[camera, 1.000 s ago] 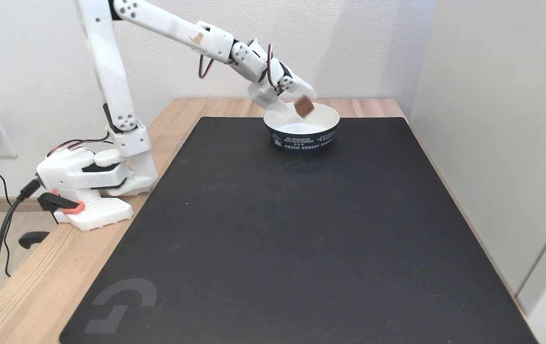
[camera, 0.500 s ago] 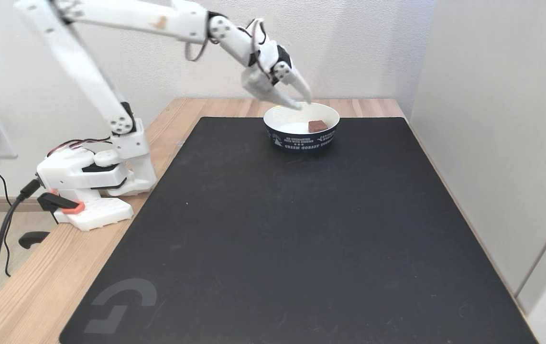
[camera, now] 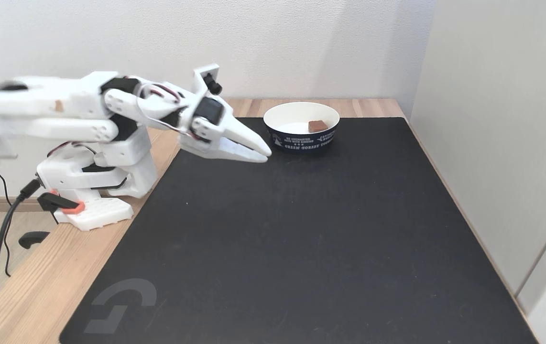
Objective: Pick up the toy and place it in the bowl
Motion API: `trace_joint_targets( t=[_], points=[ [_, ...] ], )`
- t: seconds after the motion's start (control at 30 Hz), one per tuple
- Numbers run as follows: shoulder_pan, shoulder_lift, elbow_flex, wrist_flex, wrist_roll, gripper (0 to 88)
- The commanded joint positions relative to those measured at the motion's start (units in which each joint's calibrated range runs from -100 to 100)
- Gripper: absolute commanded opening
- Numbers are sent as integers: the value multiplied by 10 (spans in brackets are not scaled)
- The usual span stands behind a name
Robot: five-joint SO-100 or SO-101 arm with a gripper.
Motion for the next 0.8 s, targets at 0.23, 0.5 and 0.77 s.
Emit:
trace_joint_targets(
  t=[0.23,0.5,0.77],
  points=[
    [-5,-110,11,248,69,22],
    [-4,-108,8,248,66,22],
    [-4,-108,8,248,66,22]
  ],
)
